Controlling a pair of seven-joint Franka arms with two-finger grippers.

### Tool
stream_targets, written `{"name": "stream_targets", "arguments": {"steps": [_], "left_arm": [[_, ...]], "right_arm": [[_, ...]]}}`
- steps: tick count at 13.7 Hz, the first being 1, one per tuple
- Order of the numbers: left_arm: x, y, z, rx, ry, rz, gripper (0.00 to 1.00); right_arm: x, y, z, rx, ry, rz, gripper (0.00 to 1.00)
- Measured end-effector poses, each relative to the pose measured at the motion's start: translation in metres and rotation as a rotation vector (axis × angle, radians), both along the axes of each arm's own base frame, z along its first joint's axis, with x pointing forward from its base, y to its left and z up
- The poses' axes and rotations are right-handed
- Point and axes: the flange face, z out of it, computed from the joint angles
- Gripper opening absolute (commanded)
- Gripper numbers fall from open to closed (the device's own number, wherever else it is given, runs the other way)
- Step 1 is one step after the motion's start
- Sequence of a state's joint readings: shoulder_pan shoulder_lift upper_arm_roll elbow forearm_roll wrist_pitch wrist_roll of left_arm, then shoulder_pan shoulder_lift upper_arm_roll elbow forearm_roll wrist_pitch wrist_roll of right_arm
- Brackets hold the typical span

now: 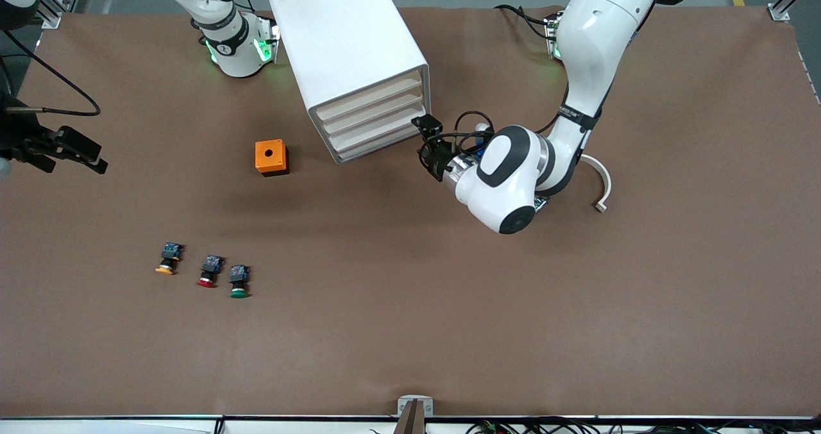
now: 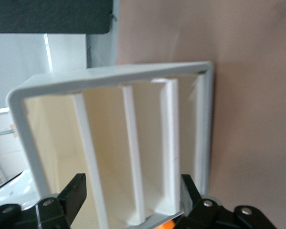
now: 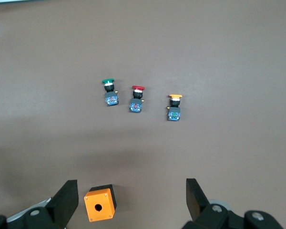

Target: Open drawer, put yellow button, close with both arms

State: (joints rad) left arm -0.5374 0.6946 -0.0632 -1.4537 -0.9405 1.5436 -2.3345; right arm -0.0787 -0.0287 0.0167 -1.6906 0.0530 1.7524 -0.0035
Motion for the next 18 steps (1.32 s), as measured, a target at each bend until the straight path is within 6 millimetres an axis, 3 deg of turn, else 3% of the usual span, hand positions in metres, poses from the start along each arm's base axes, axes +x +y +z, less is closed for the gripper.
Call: {"name": "stream_targets", "arguments": {"steps": [1, 3, 5, 10, 13, 14, 18], "left_arm": [[-0.002, -0.005, -0.002, -0.016, 0.020, 0.013, 0.66], [-0.007, -0.015, -0.007, -0.042, 0.054, 0.025, 0.65], [-0.020, -0.030, -0.015, -0.045, 0.074, 0.004, 0.65], [-0.052, -0.063, -0.020, -0.046, 0.121, -0.024, 0.65], [-0.064, -0.076, -0.025, -0.057, 0.146, -0.029, 0.60], [-0.068, -0.079, -0.028, -0.056, 0.153, -0.035, 0.55], [-0.083, -0.090, -0.037, -0.049, 0.168, -0.056, 0.15]], "right_arm": [[0.001, 0.000, 0.000, -0.001, -0.011, -0.001, 1.00], [0.008, -0.001, -0.008, -0.001, -0.022, -0.002, 1.00], [0.020, -0.003, -0.032, -0.005, 0.000, -0.003, 1.00], [0.055, -0.020, -0.115, -0.033, 0.065, -0.017, 1.00], [0.072, -0.052, -0.173, -0.043, 0.087, -0.050, 1.00], [0.077, -0.065, -0.196, -0.047, 0.090, -0.055, 1.00], [0.087, -0.106, -0.298, -0.039, 0.132, -0.066, 1.00]]}}
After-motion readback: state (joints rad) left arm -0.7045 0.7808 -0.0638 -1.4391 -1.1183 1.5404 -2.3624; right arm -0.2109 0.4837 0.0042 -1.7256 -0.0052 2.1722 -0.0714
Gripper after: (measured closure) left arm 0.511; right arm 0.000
